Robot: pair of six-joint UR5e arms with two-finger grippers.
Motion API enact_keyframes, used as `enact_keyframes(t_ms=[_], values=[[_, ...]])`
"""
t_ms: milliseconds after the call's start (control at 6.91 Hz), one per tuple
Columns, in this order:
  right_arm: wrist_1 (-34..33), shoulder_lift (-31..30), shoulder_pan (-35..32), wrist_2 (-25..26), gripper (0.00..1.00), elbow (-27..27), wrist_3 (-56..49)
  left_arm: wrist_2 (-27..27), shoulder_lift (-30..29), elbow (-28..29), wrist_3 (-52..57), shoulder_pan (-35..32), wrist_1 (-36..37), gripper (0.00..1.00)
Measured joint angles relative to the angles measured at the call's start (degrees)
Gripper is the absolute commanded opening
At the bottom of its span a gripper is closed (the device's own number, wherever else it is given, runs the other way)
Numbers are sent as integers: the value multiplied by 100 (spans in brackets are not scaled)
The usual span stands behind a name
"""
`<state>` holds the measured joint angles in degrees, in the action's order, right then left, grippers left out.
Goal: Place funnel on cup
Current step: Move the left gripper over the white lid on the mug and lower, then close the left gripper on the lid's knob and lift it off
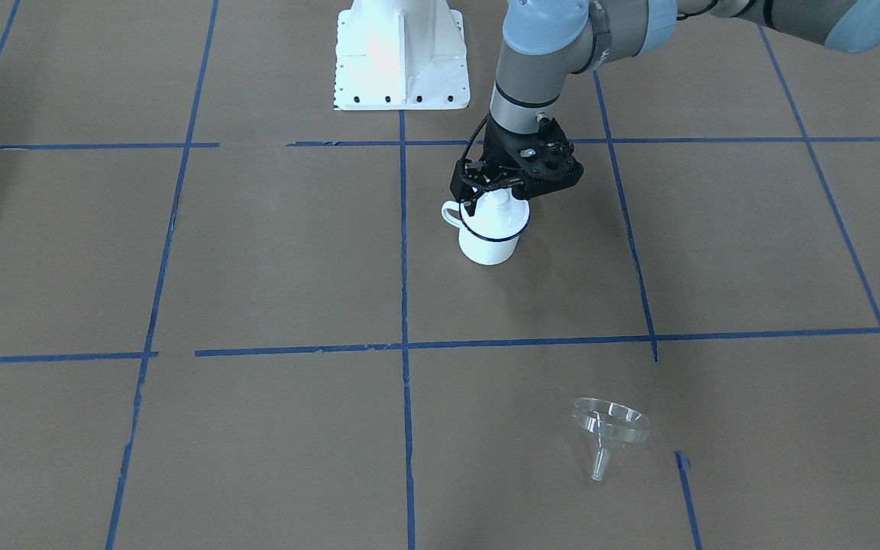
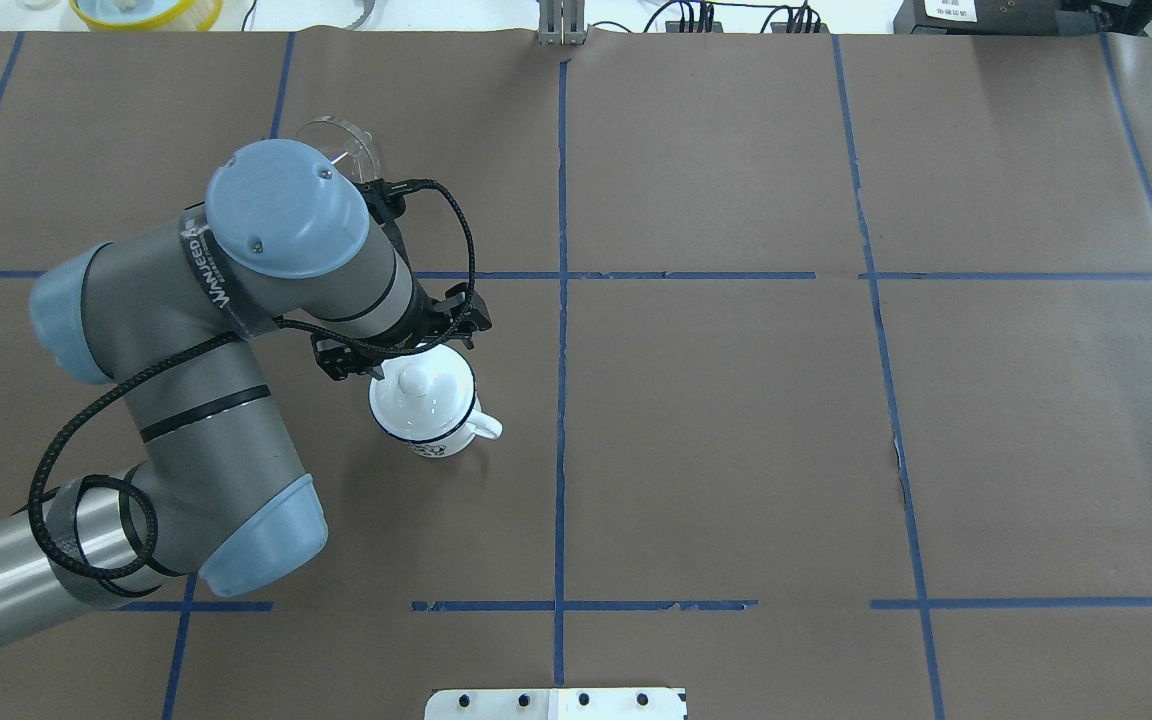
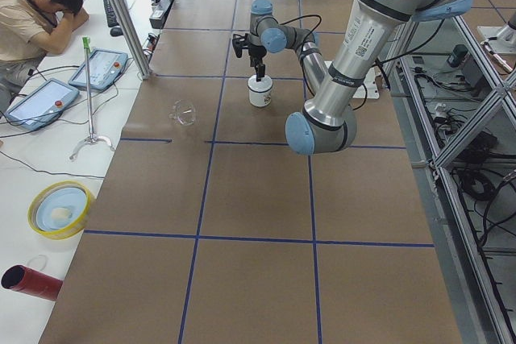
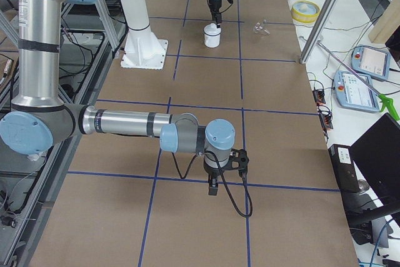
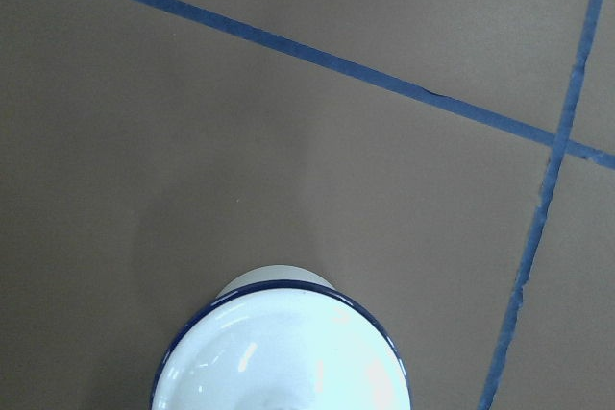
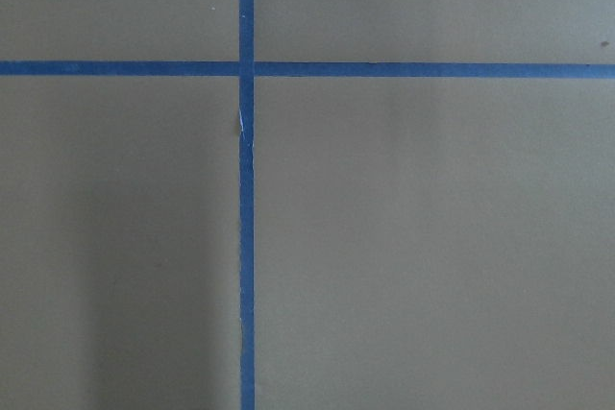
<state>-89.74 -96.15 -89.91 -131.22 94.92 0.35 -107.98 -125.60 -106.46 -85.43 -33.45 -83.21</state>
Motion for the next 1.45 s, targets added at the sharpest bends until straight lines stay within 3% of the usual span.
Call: enact_keyframes(t_ms=[724,868,1013,1158,1303,1447], values=[[0,0,0,0,100,0,0,25,15,-1,43,88,9,98],[0,0,0,0,100,0,0,24,16,-6,44,90,12,87],[0,0,0,0,100,0,0,23,17,-6,44,96,14,34],[0,0,0,0,100,0,0,23,20,-5,44,102,17,6],[0,0,0,0,100,0,0,23,41,-8,44,106,21,0],[0,0,0,0,100,0,0,22,70,-27,46,104,22,0]])
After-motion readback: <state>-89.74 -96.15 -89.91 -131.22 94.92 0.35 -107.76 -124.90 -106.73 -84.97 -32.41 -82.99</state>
